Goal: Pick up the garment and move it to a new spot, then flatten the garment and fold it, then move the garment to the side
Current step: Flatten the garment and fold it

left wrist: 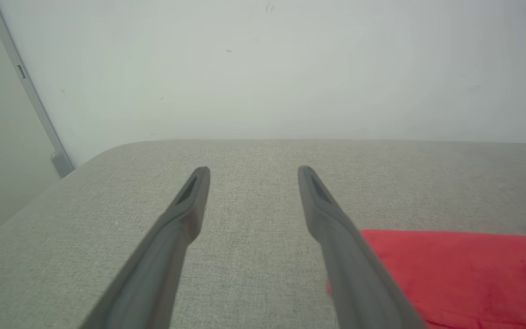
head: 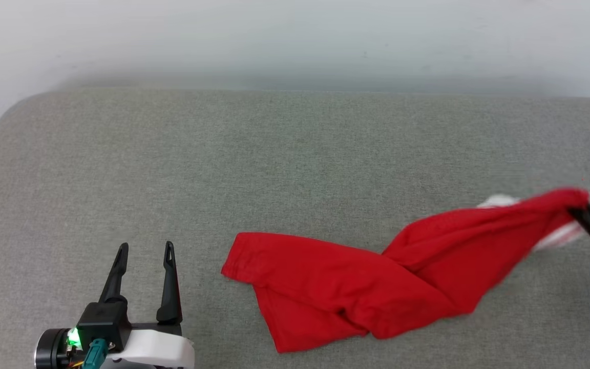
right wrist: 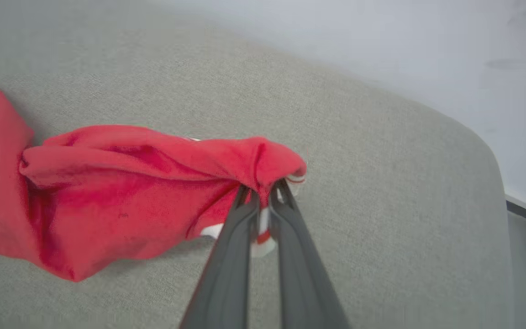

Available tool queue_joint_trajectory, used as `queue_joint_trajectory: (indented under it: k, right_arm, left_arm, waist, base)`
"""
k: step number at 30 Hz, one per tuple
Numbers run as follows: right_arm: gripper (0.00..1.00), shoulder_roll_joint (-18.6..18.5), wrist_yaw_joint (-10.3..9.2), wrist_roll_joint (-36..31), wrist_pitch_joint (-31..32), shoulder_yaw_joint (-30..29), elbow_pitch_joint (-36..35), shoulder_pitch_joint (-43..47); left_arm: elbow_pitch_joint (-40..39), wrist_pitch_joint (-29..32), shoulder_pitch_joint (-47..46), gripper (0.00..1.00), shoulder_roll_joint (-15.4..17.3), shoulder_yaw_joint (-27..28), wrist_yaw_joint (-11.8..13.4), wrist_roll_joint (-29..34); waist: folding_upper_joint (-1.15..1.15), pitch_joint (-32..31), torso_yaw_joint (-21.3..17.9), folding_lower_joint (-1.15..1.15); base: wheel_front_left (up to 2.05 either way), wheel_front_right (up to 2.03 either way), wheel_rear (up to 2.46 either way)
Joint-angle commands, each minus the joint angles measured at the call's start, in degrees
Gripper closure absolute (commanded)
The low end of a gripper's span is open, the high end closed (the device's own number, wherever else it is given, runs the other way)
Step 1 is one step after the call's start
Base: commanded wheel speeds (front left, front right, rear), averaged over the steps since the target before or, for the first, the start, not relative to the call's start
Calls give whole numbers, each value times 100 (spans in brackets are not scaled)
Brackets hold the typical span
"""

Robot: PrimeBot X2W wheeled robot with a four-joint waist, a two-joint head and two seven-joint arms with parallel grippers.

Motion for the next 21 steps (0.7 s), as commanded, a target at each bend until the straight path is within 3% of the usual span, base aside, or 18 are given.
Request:
queue_joint_trajectory:
  k: [1,10,16,18,21]
  right_arm:
    - [100,6,-6,63,4,-188,85,401]
    - [100,601,-6,66,291,-979,595,2426]
    - [100,1075,-4,2,445,-1075,696,2980]
    - [0,1086,-5,-115,314,-1277,638,2942]
    - [0,1109,-5,-191,182,-1667,356,2862]
  left_arm:
    - [-3,-13,50,0,-8,-1,-14,-17]
    - [-23,-13,98,0,-8,-85,35,9]
    - [24,-13,82,0,-9,-44,-29,55]
    - [30,-13,97,0,-8,-24,-38,57]
    - [34,-13,135,0,-8,9,-63,64]
  waist:
    - [0,-16,-29,0]
    - [0,-61,-75,0]
    - [0,-103,-92,0]
    - [0,-120,-101,0]
    - [0,-165,-122,0]
  base:
    - [0,0,0]
    - [0,0,0]
    - [0,0,0]
    - [0,0,0]
    - [0,0,0]
